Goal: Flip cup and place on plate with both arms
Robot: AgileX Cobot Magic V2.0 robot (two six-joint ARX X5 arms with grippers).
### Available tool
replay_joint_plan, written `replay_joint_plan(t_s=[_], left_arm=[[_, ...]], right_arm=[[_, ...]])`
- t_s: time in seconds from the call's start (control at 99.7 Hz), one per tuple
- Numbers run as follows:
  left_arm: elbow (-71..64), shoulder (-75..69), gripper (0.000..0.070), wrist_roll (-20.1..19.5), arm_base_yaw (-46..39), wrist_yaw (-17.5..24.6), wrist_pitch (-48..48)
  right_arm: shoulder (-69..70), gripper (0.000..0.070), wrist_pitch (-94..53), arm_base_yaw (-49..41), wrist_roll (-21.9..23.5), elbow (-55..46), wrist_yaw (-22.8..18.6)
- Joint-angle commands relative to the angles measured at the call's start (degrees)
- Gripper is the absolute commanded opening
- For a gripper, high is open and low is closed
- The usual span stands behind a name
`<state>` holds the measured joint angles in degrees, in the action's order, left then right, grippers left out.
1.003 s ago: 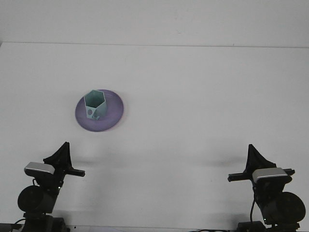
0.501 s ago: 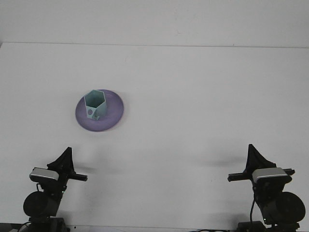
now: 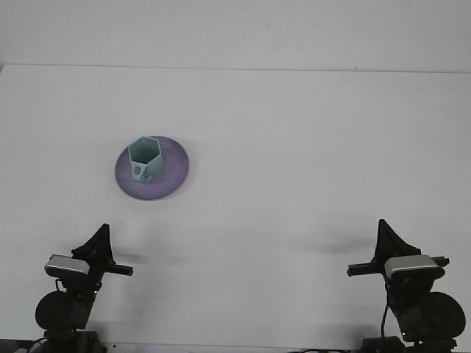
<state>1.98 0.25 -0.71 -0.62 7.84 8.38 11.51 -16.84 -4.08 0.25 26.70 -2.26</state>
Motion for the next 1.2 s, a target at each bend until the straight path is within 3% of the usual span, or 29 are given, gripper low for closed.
replay_joint_plan(t_s=[0.0,0.181,0.311,0.441,0.832,1.193], left_arm=[[-1.2,0.0,0.0012,-0.2,0.0,0.2,0.7],[-1.2,0.0,0.0012,-0.2,0.0,0.2,0.7],[-1.2,0.0,0.0012,-0.2,0.0,0.2,0.7],[-1.2,0.0,0.0012,-0.2,0.0,0.2,0.7],[-1.2,0.0,0.0012,-0.2,0.0,0.2,0.7],[-1.1,0.0,0.0012,-0.2,0.0,0.2,0.7]], right_arm=[[0.2,0.0,0.6,0.0,-0.2,0.0,0.2],[0.2,0.0,0.8,0.0,-0.6,0.0,0.3],[-0.1,0.0,2.1,0.7,-6.2,-1.5,1.2],[-3.4,0.0,8.1,2.3,-12.2,-9.0,-2.5],[-11.5,0.0,15.1,4.2,-12.4,-26.1,-2.3],[-11.5,0.0,15.2,4.1,-12.3,-26.0,-2.2]])
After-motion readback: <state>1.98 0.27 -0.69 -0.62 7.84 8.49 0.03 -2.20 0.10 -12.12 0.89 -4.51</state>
